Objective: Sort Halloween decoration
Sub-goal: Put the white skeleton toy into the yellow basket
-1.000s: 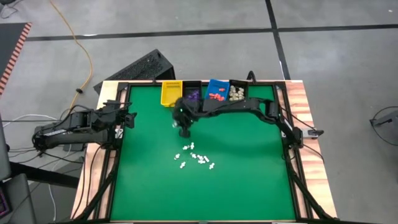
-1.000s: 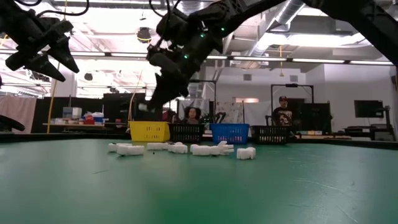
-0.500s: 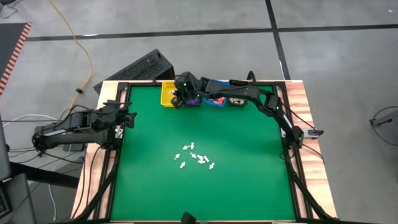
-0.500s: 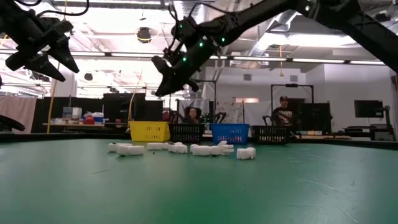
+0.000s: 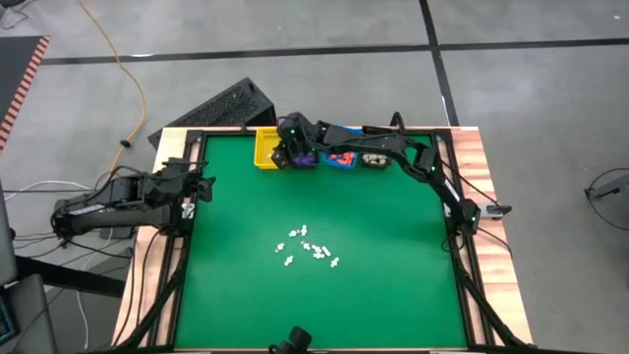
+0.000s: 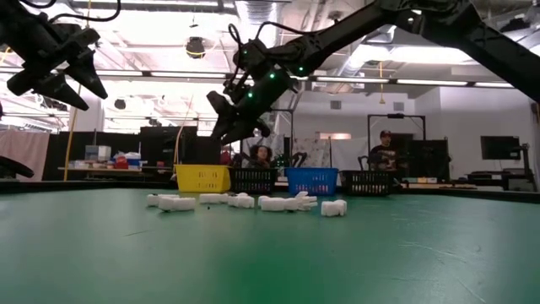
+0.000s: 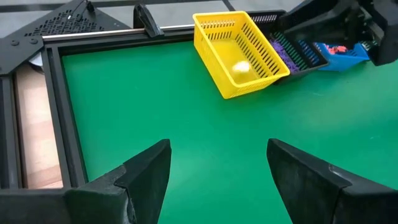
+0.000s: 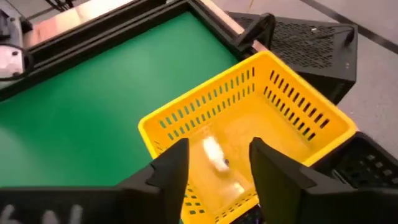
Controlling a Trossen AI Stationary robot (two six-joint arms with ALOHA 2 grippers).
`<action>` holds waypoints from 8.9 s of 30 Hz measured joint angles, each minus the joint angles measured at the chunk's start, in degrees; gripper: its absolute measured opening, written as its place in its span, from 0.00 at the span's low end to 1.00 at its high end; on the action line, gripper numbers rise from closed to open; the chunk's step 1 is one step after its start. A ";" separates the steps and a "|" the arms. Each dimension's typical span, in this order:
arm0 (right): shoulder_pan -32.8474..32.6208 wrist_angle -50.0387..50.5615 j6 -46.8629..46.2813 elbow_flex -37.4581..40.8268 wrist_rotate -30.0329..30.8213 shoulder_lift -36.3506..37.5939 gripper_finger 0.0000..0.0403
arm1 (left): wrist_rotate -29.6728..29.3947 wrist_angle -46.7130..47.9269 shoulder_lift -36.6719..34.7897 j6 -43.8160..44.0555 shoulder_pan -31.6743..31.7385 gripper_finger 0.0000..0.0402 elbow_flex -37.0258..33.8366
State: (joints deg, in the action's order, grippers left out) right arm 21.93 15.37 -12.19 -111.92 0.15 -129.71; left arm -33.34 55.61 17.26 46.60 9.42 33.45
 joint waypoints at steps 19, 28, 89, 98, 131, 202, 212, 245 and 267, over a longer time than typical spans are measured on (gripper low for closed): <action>-14.68 25.66 25.15 -4.07 -20.43 0.02 0.48 | -0.04 0.00 0.00 -0.01 -0.01 0.64 -0.01; -20.71 31.94 30.61 -4.07 -13.96 0.02 0.47 | 0.33 0.00 0.00 -0.01 0.00 0.64 0.00; -6.62 3.34 8.67 -8.61 -1.23 -3.46 0.10 | 1.03 0.24 -0.02 -0.06 -0.01 0.64 0.00; -2.82 0.16 8.55 -14.67 3.62 -3.23 0.10 | 0.52 0.24 -0.02 -0.01 -0.01 0.64 0.00; 1.47 3.53 0.63 -14.28 3.20 -6.64 0.34 | 0.09 0.26 -0.01 0.18 0.00 0.64 0.00; -22.83 33.31 45.03 3.93 -0.31 -2.34 0.23 | 0.28 0.26 -0.01 0.16 0.01 0.64 -0.01; -20.81 32.21 34.65 3.36 -5.83 -2.60 0.10 | 0.02 0.26 -0.01 0.22 0.01 0.64 0.00; -5.37 0.77 10.97 -14.34 5.84 -2.75 0.10 | -0.38 0.47 -0.02 1.91 0.00 0.64 0.00; 0.22 6.29 10.95 -10.06 4.80 -2.64 0.16 | -1.53 0.70 -0.02 1.58 0.01 0.64 0.00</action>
State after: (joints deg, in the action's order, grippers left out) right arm 22.15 21.66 -1.23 -121.98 4.95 -132.35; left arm -34.87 56.31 17.23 48.18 9.43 33.45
